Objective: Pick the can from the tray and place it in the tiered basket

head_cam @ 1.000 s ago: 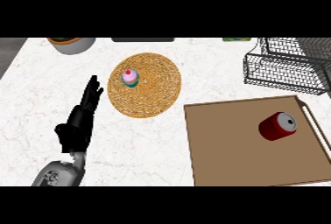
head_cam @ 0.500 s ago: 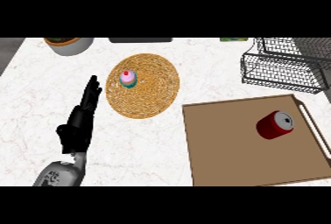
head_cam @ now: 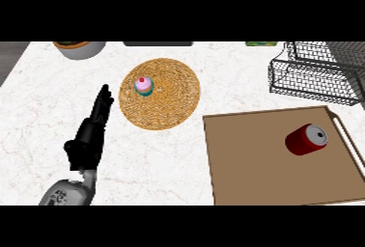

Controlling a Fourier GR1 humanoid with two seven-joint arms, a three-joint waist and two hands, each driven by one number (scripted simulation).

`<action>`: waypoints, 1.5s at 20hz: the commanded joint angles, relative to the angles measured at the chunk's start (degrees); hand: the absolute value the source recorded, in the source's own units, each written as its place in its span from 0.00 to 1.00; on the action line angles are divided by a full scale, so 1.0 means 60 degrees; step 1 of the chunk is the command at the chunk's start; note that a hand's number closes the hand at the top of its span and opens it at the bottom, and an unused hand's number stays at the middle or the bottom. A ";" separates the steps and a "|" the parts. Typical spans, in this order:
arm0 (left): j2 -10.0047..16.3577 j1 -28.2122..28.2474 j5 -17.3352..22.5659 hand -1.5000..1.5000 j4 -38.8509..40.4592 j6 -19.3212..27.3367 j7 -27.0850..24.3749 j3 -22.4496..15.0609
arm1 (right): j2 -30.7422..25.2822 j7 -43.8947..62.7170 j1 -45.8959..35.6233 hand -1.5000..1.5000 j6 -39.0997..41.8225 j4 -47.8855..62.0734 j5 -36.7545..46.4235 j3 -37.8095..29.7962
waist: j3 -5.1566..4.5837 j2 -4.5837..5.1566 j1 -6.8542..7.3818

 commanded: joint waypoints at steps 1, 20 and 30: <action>-0.0113 -0.0560 -0.0056 0.50 0.0280 -0.0091 0.0275 0.0222 | 0.0884 0.0553 0.0516 0.00 -0.0548 -0.1551 0.1015 0.0597 | -0.0004 0.0005 -0.0036; -0.0375 -0.0129 -0.0287 0.50 -0.0088 -0.0926 0.0268 0.0765 | 0.1479 0.2391 0.0113 0.00 0.0482 -0.2327 0.2584 0.1550 | -0.0003 0.0017 0.0073; -0.0521 0.0376 -0.0740 0.50 -0.0881 -0.0977 0.0540 0.0796 | 0.1991 0.0659 0.0889 0.00 0.0324 -0.2839 0.5254 0.1531 | 0.0000 0.0003 0.0042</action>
